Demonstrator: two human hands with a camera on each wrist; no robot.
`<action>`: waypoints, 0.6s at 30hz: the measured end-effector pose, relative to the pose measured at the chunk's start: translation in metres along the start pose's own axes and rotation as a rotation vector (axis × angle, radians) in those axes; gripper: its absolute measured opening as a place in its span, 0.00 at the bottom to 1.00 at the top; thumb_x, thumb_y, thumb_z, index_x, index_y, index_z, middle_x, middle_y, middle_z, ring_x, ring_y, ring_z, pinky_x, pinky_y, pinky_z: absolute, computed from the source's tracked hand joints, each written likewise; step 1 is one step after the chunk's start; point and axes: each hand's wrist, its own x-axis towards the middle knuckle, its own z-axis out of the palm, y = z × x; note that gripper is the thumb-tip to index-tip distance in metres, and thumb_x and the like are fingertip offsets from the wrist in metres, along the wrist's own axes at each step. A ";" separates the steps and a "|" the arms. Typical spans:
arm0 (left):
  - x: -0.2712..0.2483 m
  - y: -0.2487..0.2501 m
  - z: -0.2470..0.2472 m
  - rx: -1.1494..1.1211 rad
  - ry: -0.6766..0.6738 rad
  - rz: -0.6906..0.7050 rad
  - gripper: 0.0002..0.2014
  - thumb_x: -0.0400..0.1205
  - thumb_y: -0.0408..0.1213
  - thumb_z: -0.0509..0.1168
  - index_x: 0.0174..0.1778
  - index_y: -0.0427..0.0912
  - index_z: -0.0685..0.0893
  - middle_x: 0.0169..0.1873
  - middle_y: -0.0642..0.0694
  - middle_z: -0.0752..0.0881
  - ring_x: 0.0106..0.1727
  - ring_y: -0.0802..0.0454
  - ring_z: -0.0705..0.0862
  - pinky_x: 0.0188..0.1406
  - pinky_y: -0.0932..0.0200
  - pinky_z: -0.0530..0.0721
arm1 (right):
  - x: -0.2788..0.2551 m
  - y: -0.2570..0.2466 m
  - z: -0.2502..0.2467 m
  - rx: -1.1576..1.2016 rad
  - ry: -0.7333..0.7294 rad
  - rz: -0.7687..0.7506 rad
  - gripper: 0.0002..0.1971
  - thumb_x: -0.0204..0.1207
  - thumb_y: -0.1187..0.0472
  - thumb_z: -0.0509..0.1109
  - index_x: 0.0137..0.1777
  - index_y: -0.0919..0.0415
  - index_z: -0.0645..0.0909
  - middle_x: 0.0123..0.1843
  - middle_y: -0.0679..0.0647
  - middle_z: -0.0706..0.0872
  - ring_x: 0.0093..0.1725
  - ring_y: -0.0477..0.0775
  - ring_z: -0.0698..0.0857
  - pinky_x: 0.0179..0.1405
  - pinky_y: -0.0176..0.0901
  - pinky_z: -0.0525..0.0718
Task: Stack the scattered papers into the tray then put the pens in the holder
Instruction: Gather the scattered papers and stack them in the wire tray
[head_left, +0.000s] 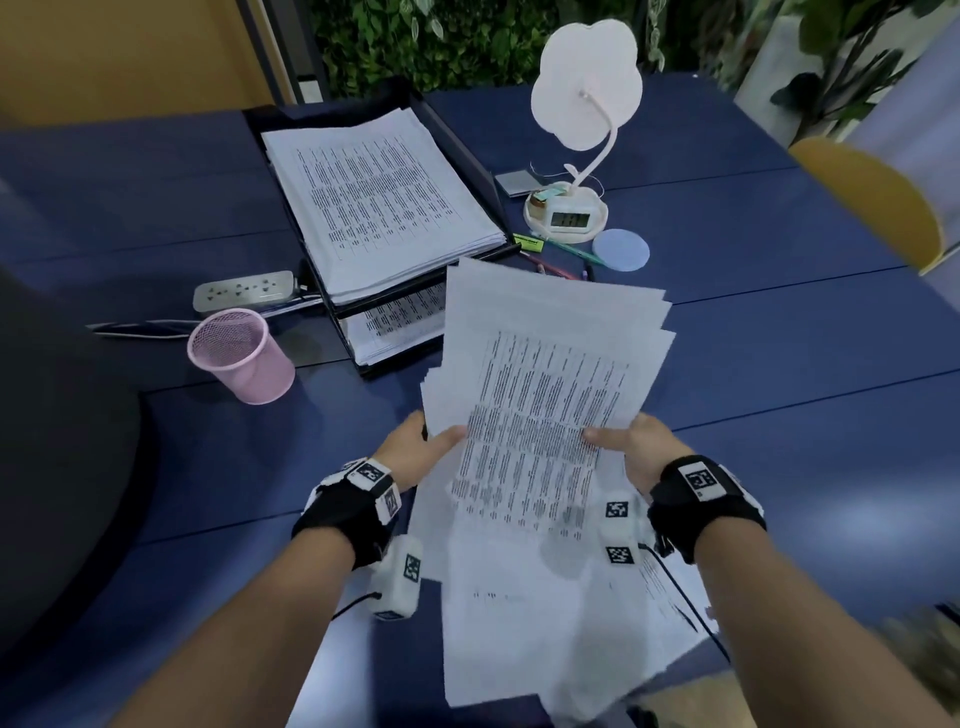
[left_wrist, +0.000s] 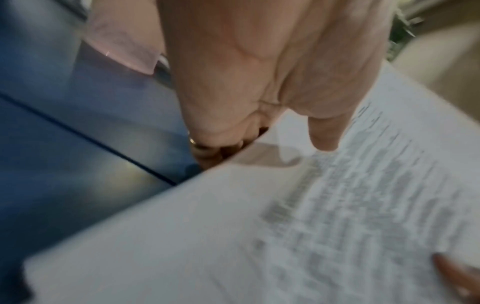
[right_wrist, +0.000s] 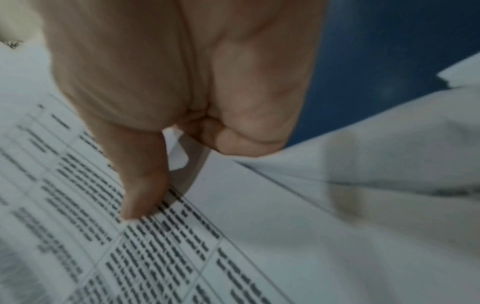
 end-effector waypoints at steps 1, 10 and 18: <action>0.001 0.002 0.002 -0.092 -0.003 -0.006 0.33 0.76 0.61 0.65 0.69 0.43 0.68 0.65 0.47 0.78 0.66 0.47 0.77 0.69 0.47 0.76 | 0.002 -0.002 0.003 0.032 -0.004 -0.011 0.20 0.73 0.65 0.75 0.64 0.61 0.77 0.65 0.56 0.84 0.62 0.55 0.82 0.68 0.50 0.76; -0.006 0.017 0.000 -0.123 0.198 0.147 0.16 0.83 0.37 0.62 0.67 0.44 0.72 0.61 0.49 0.81 0.63 0.48 0.80 0.67 0.50 0.77 | 0.000 -0.031 0.021 0.044 0.046 -0.162 0.21 0.77 0.75 0.67 0.67 0.56 0.76 0.65 0.53 0.84 0.62 0.52 0.82 0.63 0.43 0.75; -0.046 0.114 -0.042 -0.178 0.563 0.412 0.26 0.87 0.33 0.54 0.81 0.37 0.55 0.71 0.45 0.72 0.67 0.53 0.74 0.59 0.77 0.64 | -0.045 -0.123 0.037 0.081 0.212 -0.611 0.15 0.80 0.70 0.64 0.64 0.57 0.73 0.50 0.37 0.82 0.46 0.26 0.81 0.48 0.20 0.79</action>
